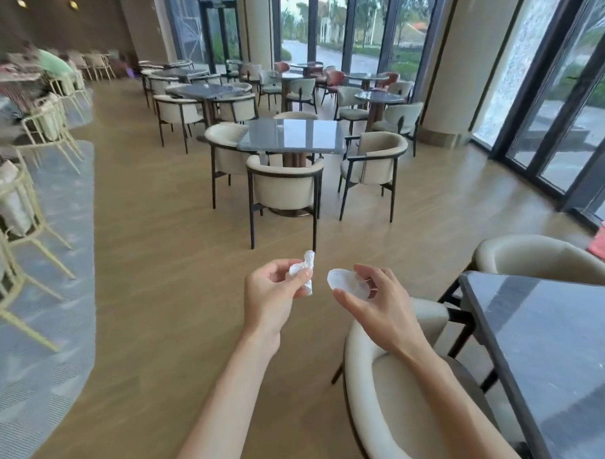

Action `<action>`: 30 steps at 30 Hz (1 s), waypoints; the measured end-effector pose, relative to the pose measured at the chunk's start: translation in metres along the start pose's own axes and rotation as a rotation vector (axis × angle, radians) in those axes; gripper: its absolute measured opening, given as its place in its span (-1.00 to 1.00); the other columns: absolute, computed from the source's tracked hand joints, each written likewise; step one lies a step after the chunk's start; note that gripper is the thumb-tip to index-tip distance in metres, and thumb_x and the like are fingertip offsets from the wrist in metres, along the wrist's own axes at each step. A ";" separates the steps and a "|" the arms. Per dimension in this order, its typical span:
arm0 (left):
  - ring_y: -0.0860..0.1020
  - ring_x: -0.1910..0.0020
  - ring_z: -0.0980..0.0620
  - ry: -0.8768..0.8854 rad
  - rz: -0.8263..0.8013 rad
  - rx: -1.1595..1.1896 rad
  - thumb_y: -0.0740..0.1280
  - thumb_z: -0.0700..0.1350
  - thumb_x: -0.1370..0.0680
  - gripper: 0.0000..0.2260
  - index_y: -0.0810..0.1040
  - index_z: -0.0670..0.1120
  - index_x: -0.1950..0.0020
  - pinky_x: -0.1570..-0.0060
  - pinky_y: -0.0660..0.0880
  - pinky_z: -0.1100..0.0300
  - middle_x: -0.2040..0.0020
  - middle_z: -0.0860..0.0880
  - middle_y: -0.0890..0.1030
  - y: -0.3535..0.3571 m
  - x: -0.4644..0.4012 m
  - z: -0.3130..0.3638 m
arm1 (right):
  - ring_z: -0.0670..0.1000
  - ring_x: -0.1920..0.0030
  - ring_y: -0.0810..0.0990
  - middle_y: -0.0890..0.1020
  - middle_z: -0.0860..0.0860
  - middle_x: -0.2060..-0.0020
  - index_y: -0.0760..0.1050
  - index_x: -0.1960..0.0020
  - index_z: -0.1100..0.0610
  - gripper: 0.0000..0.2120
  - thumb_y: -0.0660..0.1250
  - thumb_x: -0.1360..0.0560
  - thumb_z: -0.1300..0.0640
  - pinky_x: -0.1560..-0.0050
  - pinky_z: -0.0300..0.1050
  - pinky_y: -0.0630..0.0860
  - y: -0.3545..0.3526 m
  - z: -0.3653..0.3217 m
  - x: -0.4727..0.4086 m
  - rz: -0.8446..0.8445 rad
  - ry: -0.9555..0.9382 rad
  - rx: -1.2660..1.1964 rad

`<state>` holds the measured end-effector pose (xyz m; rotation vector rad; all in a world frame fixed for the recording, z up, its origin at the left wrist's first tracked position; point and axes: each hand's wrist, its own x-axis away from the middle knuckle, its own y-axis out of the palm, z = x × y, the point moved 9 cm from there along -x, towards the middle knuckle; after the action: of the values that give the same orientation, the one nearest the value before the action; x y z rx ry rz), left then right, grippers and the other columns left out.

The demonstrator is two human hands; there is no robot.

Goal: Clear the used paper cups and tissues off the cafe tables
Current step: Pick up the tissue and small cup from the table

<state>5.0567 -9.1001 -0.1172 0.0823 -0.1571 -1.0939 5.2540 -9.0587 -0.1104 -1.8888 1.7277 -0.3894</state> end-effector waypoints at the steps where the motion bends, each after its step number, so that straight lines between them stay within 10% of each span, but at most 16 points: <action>1: 0.60 0.30 0.01 0.006 0.000 0.000 0.50 -0.25 -0.50 -0.94 0.70 -0.16 0.05 0.02 0.63 0.16 0.19 -0.10 0.71 -0.005 -0.010 0.005 | -0.12 -0.20 0.46 0.46 -0.12 -0.19 0.44 -0.43 0.05 -0.42 0.46 -0.48 -0.08 -0.17 -0.29 0.32 0.007 -0.006 -0.007 -0.001 -0.004 0.000; 30: 0.64 0.26 0.05 0.034 -0.108 -0.089 0.51 -0.23 -0.49 -0.91 0.69 -0.16 0.03 0.10 0.58 0.24 0.15 -0.15 0.73 0.057 -0.441 0.037 | -0.06 -0.27 0.47 0.49 -0.11 -0.19 0.48 -0.37 0.02 -0.49 0.46 -0.47 -0.08 -0.26 -0.13 0.45 0.091 0.003 -0.416 0.128 0.026 -0.027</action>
<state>4.9030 -8.6816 -0.1104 0.0296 -0.0738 -1.2051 5.1251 -8.6527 -0.1034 -1.7871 1.8678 -0.3447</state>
